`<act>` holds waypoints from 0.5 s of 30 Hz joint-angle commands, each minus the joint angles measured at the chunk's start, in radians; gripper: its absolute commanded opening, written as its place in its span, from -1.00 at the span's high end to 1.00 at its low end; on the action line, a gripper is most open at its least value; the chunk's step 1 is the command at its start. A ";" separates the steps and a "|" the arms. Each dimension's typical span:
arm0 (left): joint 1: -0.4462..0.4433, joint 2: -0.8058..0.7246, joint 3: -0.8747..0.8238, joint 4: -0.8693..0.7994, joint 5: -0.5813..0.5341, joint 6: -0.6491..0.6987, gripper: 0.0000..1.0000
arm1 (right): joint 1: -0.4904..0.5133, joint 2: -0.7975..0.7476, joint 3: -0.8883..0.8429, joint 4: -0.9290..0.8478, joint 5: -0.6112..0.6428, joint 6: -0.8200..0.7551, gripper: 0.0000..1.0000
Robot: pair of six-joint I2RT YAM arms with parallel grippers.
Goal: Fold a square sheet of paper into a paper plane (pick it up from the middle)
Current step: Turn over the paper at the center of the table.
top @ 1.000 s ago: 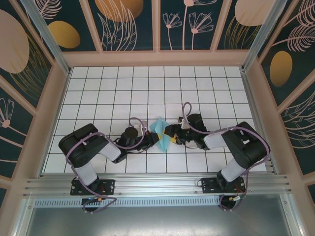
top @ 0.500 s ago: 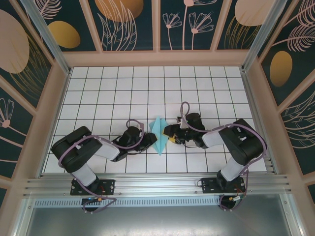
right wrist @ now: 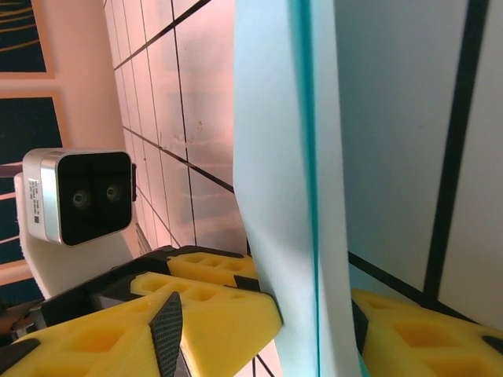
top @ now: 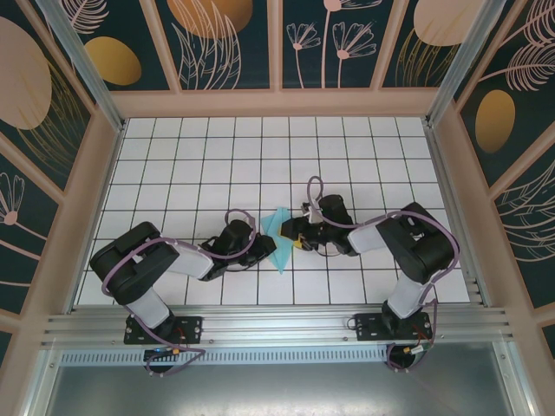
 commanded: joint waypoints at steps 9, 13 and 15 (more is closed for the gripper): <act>-0.006 -0.003 0.019 -0.154 -0.037 0.048 0.67 | 0.028 0.067 0.093 -0.121 0.026 -0.126 0.17; -0.005 -0.011 0.010 -0.144 -0.039 0.043 0.68 | 0.031 0.072 0.110 -0.143 0.029 -0.158 0.27; -0.005 -0.015 0.009 -0.143 -0.039 0.044 0.68 | 0.031 0.072 0.115 -0.150 0.034 -0.178 0.30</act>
